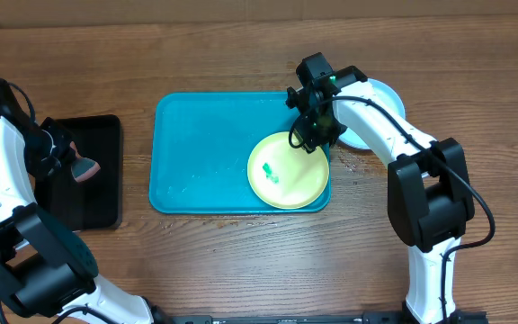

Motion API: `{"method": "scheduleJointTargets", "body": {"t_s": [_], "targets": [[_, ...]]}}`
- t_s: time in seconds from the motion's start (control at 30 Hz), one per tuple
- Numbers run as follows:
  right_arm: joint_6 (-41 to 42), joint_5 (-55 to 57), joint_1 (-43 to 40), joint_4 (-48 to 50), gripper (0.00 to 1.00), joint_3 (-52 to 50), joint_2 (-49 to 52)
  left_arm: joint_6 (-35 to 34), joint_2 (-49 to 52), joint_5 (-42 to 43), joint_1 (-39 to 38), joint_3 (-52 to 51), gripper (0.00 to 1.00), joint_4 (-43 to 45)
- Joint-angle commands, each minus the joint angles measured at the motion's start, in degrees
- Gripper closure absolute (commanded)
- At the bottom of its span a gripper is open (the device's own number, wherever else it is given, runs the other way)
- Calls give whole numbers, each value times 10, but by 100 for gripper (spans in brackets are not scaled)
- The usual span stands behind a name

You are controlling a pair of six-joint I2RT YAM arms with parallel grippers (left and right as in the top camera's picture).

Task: Clean dirty plates on tray and stack at the side

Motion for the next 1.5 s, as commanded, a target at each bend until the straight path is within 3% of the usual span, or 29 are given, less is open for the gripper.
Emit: {"method": "scheduleJointTargets", "body": {"t_s": [0.0,0.53,0.63,0.73,0.83,0.97,1.03,1.07,1.2,1.4,1.47], "targets": [[2,-4,-4,-1,45,-3,10,-1,2,6,-1,2,96,0],[2,-4,-4,-10,57,-3,40,-1,2,6,-1,2,96,5],[16,-4,-3,-15,64,-3,40,-1,2,6,-1,2,96,5],[42,-37,-3,-8,83,-3,40,-1,2,6,-1,2,96,5],[69,-86,-1,14,87,-3,40,-1,2,6,-1,2,96,6],[93,-107,11,44,86,-3,40,-1,2,6,-1,2,96,5],[93,-102,16,43,63,-3,40,-1,2,6,-1,2,96,5],[93,-96,16,38,62,-3,40,-1,2,6,-1,2,96,5],[140,-31,15,-4,61,-3,40,-1,2,6,-1,2,96,5],[140,-30,15,-29,62,-3,40,-1,2,6,-1,2,95,5],[143,-30,15,-29,67,-3,40,-1,2,6,-1,2,96,5]]}}
